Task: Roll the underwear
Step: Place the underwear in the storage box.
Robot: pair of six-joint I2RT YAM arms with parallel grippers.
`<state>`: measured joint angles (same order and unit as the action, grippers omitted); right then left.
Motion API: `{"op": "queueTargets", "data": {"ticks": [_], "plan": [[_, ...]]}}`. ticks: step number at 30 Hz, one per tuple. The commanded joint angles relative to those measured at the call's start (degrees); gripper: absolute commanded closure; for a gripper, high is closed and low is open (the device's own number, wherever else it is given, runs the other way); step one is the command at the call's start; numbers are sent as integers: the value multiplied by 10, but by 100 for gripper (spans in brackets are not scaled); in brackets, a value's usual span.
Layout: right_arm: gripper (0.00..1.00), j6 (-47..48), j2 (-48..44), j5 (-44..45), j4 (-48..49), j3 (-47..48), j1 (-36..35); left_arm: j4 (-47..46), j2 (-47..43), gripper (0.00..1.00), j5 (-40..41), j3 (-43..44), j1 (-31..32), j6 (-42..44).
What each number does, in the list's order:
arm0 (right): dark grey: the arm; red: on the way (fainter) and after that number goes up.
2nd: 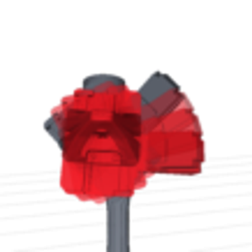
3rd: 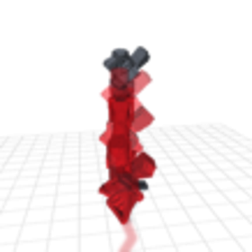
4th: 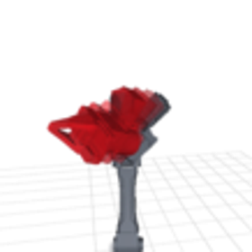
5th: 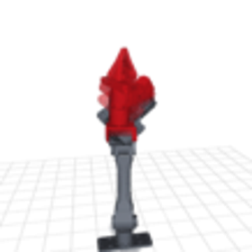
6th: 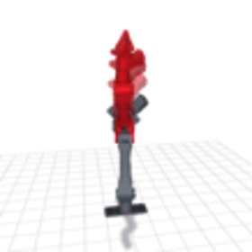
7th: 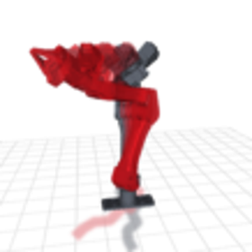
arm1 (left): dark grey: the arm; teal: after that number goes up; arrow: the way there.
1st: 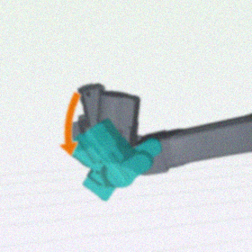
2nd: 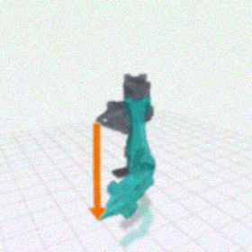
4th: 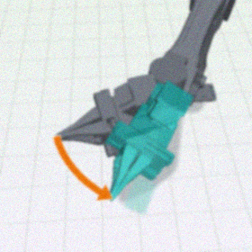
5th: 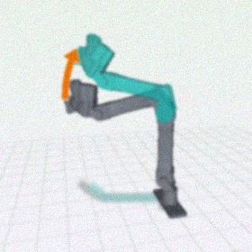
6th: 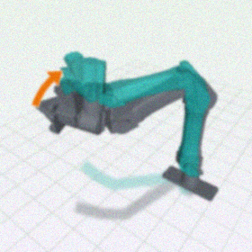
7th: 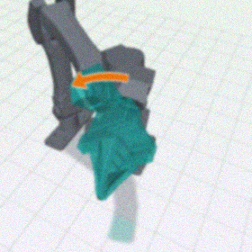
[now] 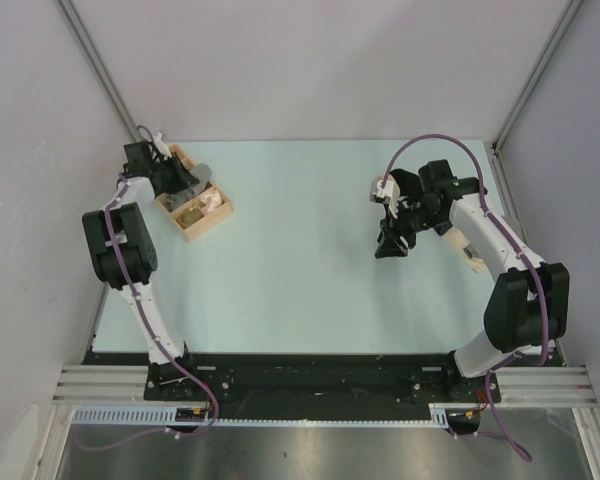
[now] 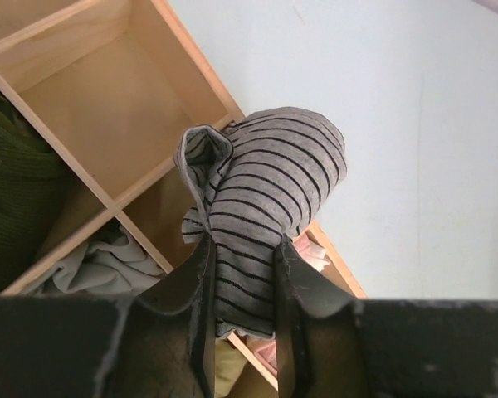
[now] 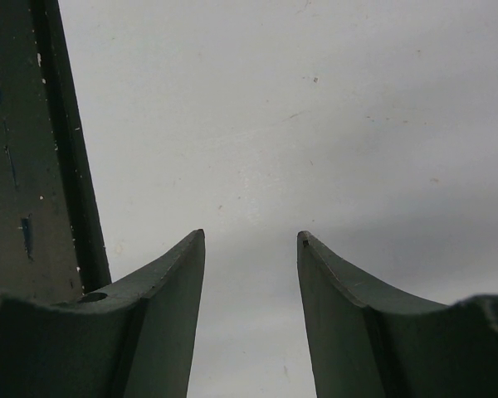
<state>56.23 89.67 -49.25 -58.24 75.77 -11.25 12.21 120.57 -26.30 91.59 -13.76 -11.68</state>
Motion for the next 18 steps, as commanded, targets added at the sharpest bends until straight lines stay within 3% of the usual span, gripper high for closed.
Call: {"op": "queueTargets", "data": {"ticks": [1, 9, 18], "plan": [[48, 9, -13, -18, -5, 1, 3, -138, -68, 90, -66, -46, -13, -54], [48, 9, -12, -17, -6, 1, 0, -224, -69, 90, -89, -75, -21, -109], [48, 10, -9, -17, -6, 1, 0, -151, -32, 91, -41, -78, -21, -86]]}}
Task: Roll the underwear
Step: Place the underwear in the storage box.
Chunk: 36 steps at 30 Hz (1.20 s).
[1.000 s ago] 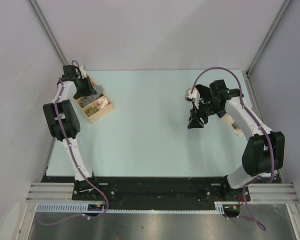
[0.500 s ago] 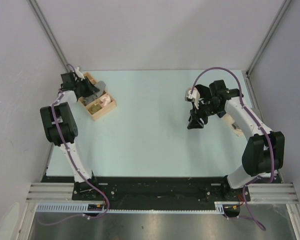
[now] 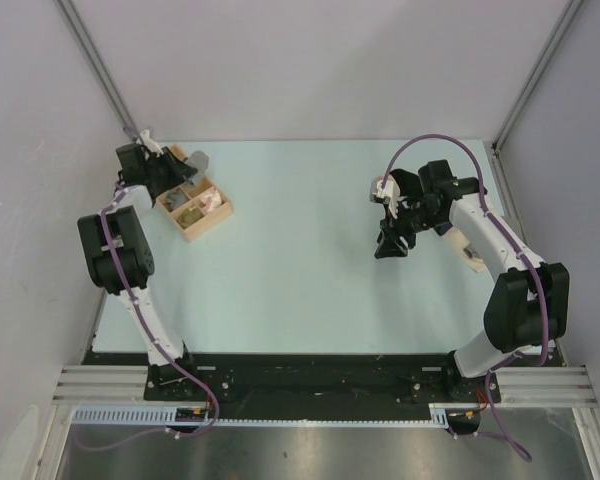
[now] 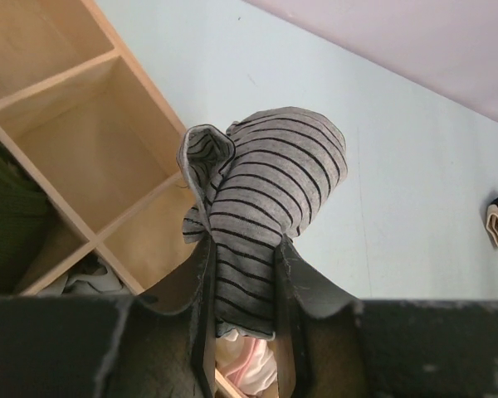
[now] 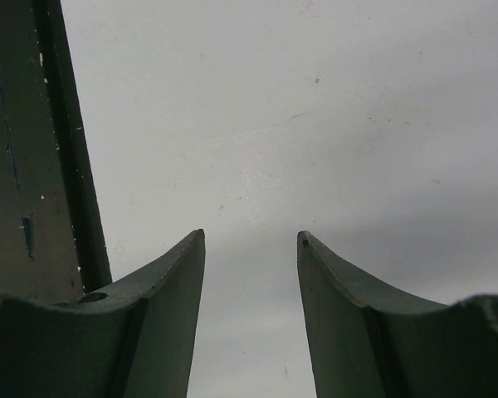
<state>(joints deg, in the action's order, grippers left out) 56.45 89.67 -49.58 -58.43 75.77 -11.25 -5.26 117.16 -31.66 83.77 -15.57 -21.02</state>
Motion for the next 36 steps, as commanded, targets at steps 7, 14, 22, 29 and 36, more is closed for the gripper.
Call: {"op": "queueTargets", "data": {"ticks": [7, 14, 22, 29, 36], "plan": [[48, 9, -8, -12, -5, 1, -1, 130, 32, 91, 56, 31, -1, 46], [48, 9, -13, -11, -5, 1, 0, 257, 82, 89, 111, 119, 12, 104], [48, 11, -21, -11, -5, 1, 6, 371, 155, 87, 161, 184, 38, 155], [48, 14, -27, -11, -5, 1, 10, 487, 227, 86, 187, 314, 63, 189], [48, 18, -35, -17, -7, 1, 18, 555, 273, 77, 195, 390, 78, 200]]}}
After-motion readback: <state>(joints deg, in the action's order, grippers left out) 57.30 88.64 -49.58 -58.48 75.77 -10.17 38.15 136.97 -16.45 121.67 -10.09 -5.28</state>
